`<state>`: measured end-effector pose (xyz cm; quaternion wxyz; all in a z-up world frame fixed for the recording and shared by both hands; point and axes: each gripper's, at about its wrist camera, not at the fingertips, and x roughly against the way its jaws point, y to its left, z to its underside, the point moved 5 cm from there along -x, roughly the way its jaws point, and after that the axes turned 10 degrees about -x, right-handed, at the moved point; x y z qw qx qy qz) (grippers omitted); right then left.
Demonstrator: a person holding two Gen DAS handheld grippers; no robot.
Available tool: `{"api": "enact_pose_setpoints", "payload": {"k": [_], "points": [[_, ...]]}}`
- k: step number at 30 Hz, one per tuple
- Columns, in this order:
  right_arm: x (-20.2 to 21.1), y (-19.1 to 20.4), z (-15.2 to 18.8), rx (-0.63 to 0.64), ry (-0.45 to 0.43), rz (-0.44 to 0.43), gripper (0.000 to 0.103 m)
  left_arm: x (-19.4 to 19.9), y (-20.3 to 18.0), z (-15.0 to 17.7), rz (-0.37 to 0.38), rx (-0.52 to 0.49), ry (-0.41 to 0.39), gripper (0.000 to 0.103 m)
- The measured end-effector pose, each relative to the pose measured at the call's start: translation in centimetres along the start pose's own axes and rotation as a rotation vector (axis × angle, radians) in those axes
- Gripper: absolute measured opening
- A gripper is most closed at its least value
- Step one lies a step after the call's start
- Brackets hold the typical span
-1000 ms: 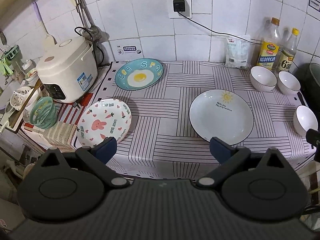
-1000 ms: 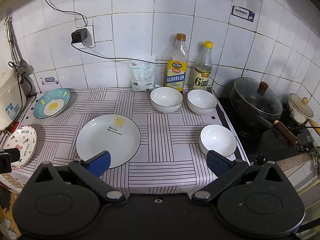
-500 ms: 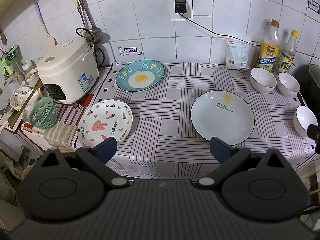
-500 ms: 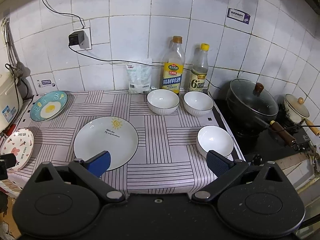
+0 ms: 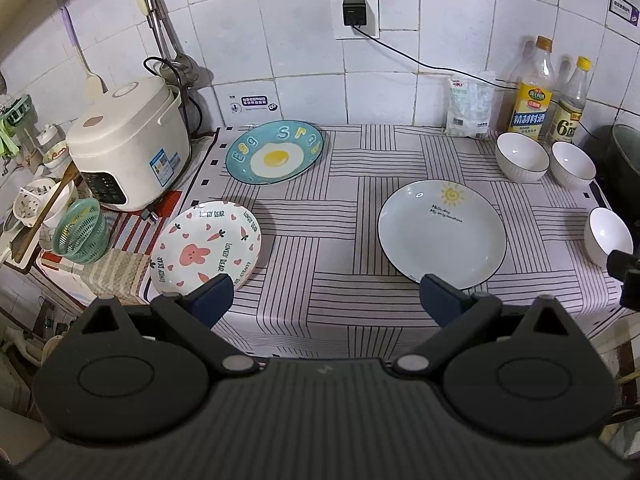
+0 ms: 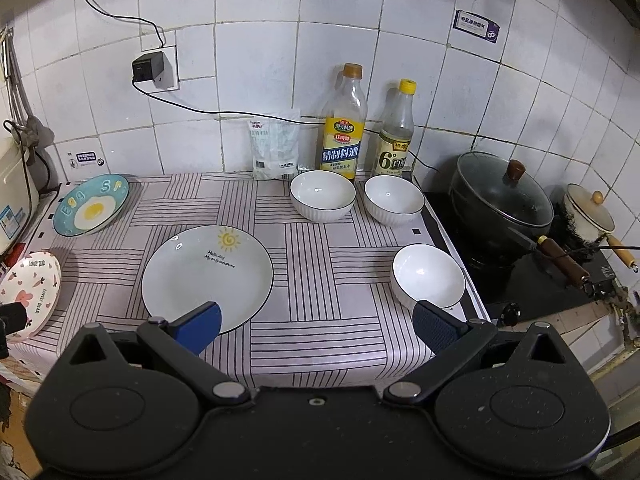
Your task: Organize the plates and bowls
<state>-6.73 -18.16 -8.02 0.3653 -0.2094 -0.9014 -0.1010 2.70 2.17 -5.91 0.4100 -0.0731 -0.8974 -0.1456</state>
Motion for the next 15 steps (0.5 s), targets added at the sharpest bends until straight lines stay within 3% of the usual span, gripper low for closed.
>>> {"api": "enact_pose_setpoints", "payload": {"k": [15], "points": [[-0.4, 0.6, 0.0, 0.0, 0.029, -0.027, 0.103, -1.0, 0.9, 0.9, 0.074, -0.018, 0.01, 0.101]]}}
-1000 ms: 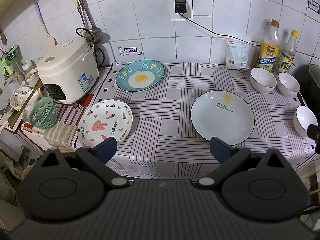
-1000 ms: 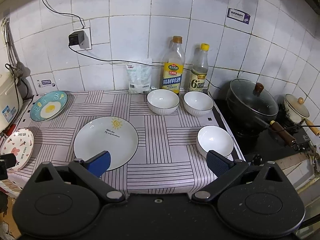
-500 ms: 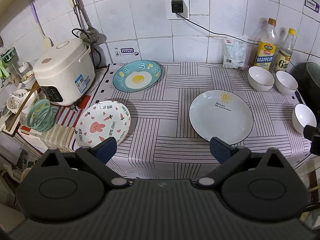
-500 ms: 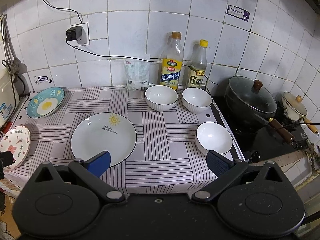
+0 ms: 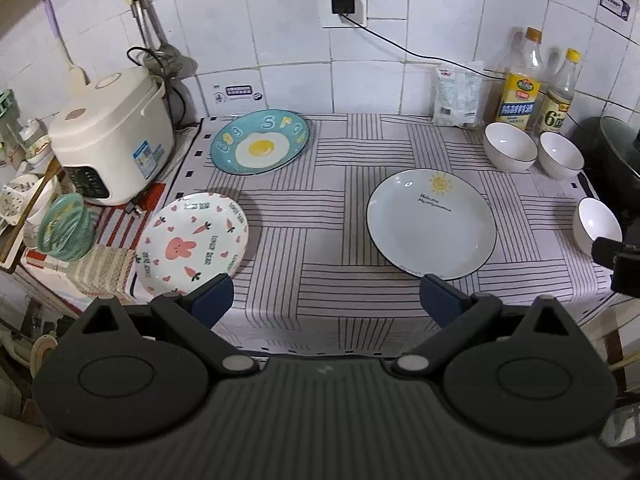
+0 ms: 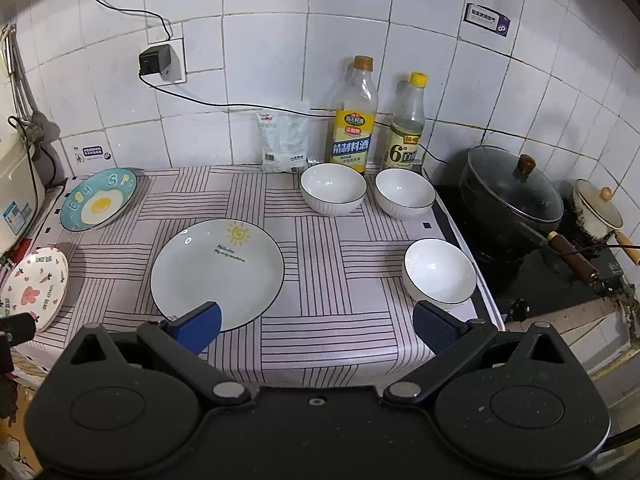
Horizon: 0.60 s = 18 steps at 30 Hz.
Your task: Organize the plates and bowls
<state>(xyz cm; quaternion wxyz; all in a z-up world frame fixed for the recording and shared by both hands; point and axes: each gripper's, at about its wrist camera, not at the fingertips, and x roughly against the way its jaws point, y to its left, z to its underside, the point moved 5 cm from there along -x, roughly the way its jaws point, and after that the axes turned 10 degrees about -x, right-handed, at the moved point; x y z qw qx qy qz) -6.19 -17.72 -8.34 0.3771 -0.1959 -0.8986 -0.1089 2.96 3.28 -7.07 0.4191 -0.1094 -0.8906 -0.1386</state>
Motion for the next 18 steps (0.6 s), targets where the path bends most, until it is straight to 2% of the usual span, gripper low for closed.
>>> {"api": "enact_pose_setpoints", "payload": {"k": [3, 7, 11, 13, 17, 18], "points": [[-0.2, 0.1, -0.2, 0.004, -0.022, -0.032, 0.103, -0.6, 0.1, -0.9, 0.022, 0.0, -0.029, 0.1], [-1.3, -0.4, -0.8, 0.013, -0.122, -0.056, 0.103, -2.1, 0.0, -2.1, 0.064, -0.01, -0.059, 0.1], [-3.6, -1.1, -1.6, 0.008, -0.199, -0.161, 0.103, -5.0, -0.4, -2.9, 0.119, -0.008, -0.05, 0.099], [-5.4, -1.5, -2.0, -0.019, -0.182, -0.209, 0.103, -7.0, -0.7, -3.0, 0.142, -0.007, -0.036, 0.096], [-10.8, -1.5, -1.7, -0.038, -0.084, -0.311, 0.092, -11.0, -1.1, -3.0, 0.191, 0.008, 0.01, 0.09], [-10.8, -1.5, -1.7, -0.038, -0.084, -0.311, 0.092, -11.9, -1.3, -3.0, 0.199, 0.007, 0.018, 0.088]]}}
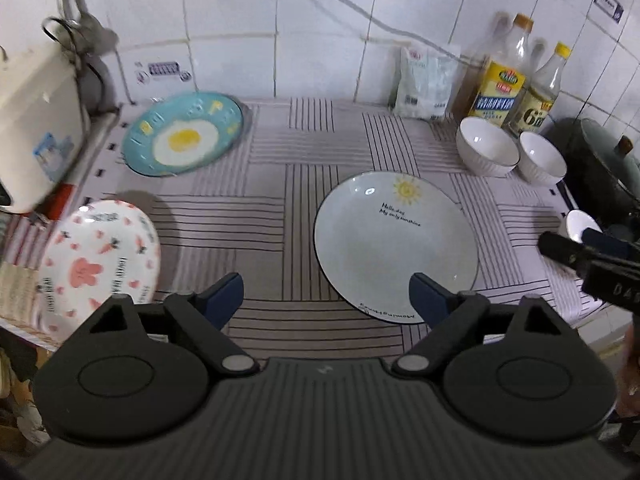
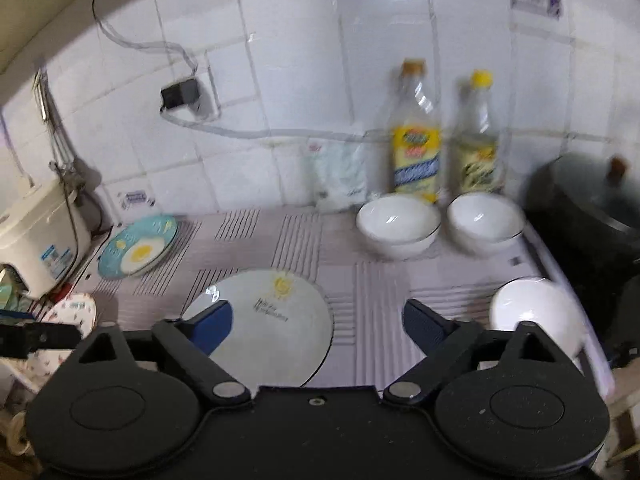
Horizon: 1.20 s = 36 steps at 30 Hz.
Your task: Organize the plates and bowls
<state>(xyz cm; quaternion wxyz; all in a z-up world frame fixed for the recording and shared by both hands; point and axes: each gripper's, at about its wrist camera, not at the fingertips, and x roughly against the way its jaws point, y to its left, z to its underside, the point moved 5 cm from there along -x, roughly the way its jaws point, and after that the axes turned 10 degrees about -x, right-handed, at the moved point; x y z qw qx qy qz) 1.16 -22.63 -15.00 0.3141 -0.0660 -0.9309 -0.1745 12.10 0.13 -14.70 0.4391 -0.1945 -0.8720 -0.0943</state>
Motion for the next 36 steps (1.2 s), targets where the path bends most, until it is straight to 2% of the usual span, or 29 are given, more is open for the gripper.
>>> {"api": "enact_pose_setpoints", "payload": {"k": [1, 4, 7, 9, 13, 14, 17, 18, 19, 22, 31, 36], "points": [[-0.8, -0.2, 0.4, 0.003, 0.013, -0.017, 0.091, -1.0, 0.1, 0.1, 0.004, -0.001, 0.015, 0.084], [-3.7, -0.7, 1.6, 0.0, 0.06, -0.054, 0.088, -3.2, 0.0, 0.2, 0.024, -0.001, 0.036, 0.084], [-7.4, -1.7, 3.3, -0.034, 0.14, -0.088, 0.08, -5.4, -0.2, 0.1, 0.029, -0.012, 0.055, 0.082], [-8.2, -1.9, 3.7, -0.051, 0.163, -0.092, 0.069, -7.1, -0.2, 0.1, 0.047, -0.005, 0.073, 0.079], [-11.5, -3.3, 5.2, -0.1, 0.25, -0.119, 0.051, -10.9, 0.0, 0.2, 0.061, 0.01, 0.132, 0.064], [-12.0, -3.5, 5.4, -0.108, 0.266, -0.134, 0.044, -11.6, 0.1, 0.2, 0.062, 0.014, 0.148, 0.061], [-13.2, -3.9, 5.8, -0.131, 0.315, -0.169, 0.021, -13.3, 0.0, 0.5, 0.077, 0.022, 0.183, 0.049], [-13.5, -4.0, 5.8, -0.145, 0.328, -0.194, 0.018, -13.6, 0.0, 0.6, 0.088, 0.023, 0.188, 0.04], [-13.7, -4.0, 5.7, -0.155, 0.338, -0.204, 0.018, -13.8, -0.1, 0.7, 0.102, 0.027, 0.191, 0.031], [-14.1, -4.0, 5.6, -0.138, 0.365, -0.227, 0.018, -14.3, -0.3, 1.0, 0.096, 0.028, 0.207, 0.02], [-15.6, -4.5, 5.4, -0.148, 0.43, -0.289, 0.019, -15.3, 0.0, 1.2, 0.132, 0.074, 0.206, 0.023], [-15.7, -5.0, 5.4, -0.175, 0.425, -0.311, 0.019, -15.0, -0.7, 0.8, 0.132, 0.004, 0.225, 0.022]]}}
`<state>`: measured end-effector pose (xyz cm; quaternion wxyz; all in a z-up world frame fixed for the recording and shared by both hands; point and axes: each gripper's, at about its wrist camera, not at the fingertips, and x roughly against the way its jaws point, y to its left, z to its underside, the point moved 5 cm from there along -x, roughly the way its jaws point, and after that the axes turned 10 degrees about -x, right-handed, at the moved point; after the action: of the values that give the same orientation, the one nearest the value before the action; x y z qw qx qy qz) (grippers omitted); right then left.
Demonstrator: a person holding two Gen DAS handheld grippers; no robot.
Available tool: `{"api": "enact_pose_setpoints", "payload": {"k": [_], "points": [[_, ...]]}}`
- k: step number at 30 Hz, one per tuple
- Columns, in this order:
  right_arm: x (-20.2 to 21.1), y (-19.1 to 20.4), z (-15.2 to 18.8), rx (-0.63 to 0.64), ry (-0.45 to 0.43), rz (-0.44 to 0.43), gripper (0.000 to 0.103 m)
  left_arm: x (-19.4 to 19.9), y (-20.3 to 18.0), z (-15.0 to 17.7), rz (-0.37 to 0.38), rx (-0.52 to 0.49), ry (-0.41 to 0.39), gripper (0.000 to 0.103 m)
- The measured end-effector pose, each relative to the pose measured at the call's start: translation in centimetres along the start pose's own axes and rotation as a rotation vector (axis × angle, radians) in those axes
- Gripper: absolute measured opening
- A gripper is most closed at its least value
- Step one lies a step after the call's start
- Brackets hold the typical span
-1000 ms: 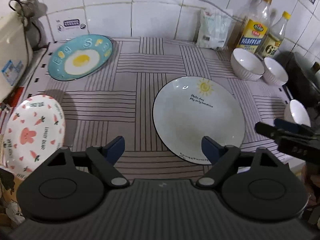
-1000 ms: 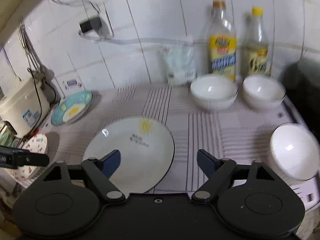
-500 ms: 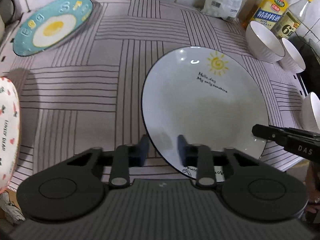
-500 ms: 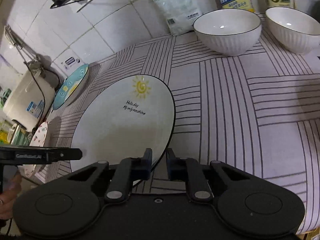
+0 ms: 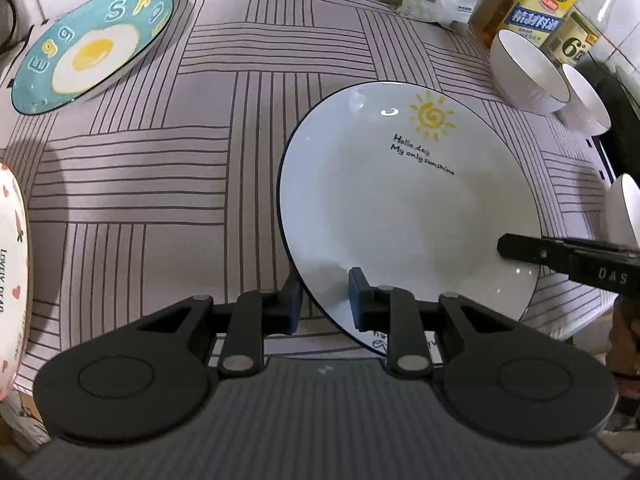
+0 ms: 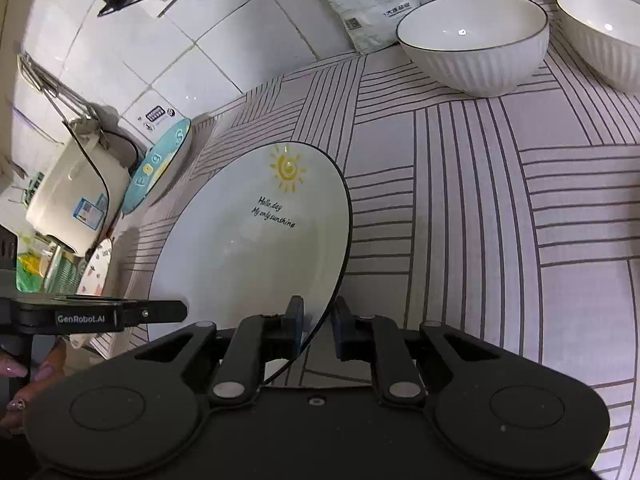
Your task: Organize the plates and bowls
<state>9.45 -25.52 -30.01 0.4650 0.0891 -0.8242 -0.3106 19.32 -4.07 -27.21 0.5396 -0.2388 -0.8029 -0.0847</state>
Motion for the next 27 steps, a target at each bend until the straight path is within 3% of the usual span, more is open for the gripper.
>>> {"api": "enact_pose_setpoints", "payload": {"k": [11, 19, 23, 27], "points": [[0.1, 1.3, -1.4, 0.12, 0.02, -0.026, 0.022, 1.3, 0.8, -2.3, -0.05, -0.047, -0.036, 0.023], [-1.6, 2.7, -6.0, 0.155, -0.01, -0.066, 0.023, 1.3, 2.8, -7.1, -0.091, -0.045, -0.088, 0.023], [-3.4, 3.4, -8.8, 0.183, -0.027, -0.078, 0.024, 0.1, 4.0, -9.8, -0.151, -0.063, -0.128, 0.023], [-5.0, 3.3, -10.2, 0.168, -0.032, -0.075, 0.025, -1.4, 5.2, -11.9, -0.161, -0.057, -0.132, 0.023]]}}
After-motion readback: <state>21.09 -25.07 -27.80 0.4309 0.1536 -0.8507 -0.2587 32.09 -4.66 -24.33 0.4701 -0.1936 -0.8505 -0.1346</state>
